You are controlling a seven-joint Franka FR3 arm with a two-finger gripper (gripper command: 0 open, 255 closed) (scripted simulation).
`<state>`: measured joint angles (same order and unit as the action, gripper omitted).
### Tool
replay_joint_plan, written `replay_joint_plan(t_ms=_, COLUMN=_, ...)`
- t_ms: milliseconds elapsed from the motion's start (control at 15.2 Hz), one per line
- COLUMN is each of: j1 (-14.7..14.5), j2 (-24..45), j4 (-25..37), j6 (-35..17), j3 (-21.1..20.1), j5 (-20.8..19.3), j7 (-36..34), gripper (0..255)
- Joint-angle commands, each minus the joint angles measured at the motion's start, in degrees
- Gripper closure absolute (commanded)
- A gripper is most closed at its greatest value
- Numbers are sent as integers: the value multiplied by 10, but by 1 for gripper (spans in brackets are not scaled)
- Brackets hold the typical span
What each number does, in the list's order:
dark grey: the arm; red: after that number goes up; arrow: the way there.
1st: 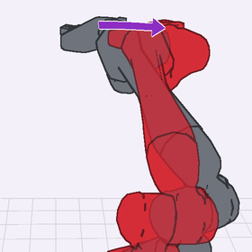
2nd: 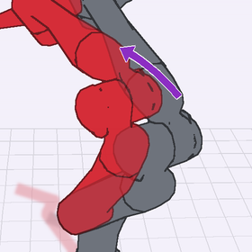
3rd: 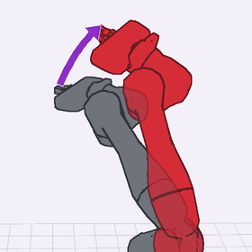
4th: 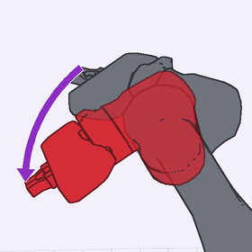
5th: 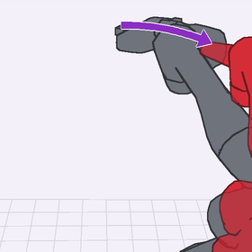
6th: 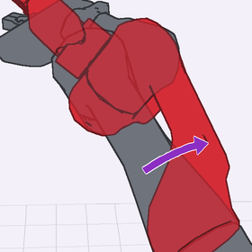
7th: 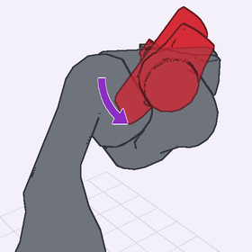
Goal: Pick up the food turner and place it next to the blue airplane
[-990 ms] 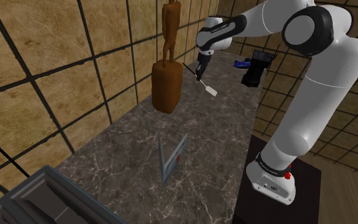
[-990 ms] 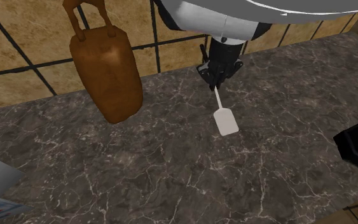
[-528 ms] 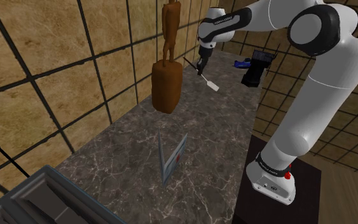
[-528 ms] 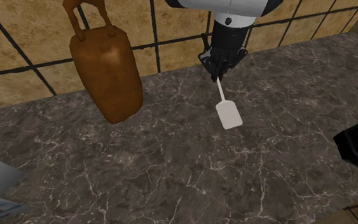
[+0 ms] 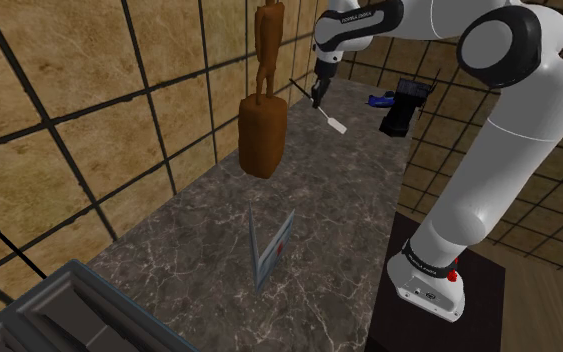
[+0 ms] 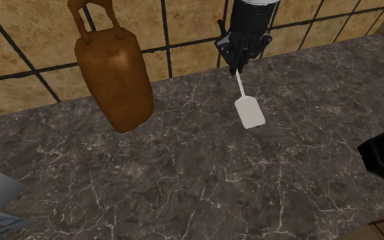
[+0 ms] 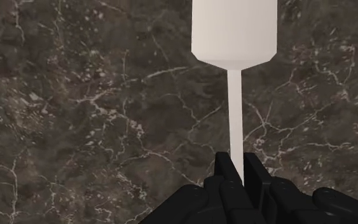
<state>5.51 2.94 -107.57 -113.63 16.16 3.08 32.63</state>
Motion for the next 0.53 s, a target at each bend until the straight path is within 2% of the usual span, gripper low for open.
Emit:
replay_joint_plan(t_ms=0, j1=0, j2=-3, j4=12, j6=15, j3=0, j5=-1, j7=-1, gripper=255)
replay_joint_plan(t_ms=66, j1=0, j2=-4, j4=13, j6=17, j3=0, j5=-2, j7=-1, gripper=255)
replay_joint_plan(t_ms=462, j1=46, j2=43, j4=70, j6=34, j3=36, j5=21, j7=85, gripper=255)
